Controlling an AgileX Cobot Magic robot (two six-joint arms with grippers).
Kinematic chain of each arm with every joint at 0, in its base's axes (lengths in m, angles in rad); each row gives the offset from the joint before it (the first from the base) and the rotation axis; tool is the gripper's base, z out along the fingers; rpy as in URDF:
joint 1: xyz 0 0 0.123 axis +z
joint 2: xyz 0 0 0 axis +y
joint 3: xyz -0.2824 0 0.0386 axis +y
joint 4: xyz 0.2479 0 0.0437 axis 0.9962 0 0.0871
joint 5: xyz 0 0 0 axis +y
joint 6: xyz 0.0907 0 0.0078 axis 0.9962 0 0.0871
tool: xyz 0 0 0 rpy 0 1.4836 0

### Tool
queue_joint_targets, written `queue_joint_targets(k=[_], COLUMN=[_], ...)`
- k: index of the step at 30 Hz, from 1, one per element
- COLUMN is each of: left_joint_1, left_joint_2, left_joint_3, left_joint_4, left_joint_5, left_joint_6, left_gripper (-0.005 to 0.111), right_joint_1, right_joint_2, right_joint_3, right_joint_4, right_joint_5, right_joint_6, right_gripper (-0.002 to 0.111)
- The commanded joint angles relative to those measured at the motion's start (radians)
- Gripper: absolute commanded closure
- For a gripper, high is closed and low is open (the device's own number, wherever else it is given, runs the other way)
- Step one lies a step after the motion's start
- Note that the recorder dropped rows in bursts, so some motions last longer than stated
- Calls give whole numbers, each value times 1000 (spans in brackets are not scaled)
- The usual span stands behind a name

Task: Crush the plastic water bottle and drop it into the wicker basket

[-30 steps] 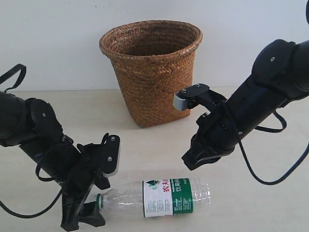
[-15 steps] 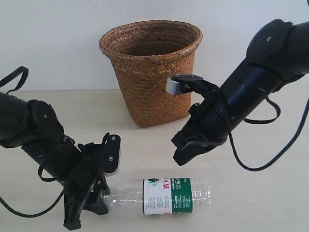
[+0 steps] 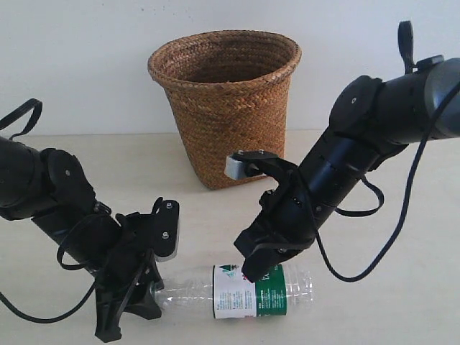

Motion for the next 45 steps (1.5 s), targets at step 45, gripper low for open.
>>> queue_joint_targets(k=[45], left_joint_1=[-4], left_joint_2=[1], left_joint_3=[-4], left_joint_4=[41], left_joint_5=[18], left_joint_6=[-76], left_gripper=[102], right_joint_1=[0], right_joint_2=[312], right_joint_3=[-312], right_joint_4=[-391], right_joint_5=[141], right_joint_6=[338], right_gripper=[108])
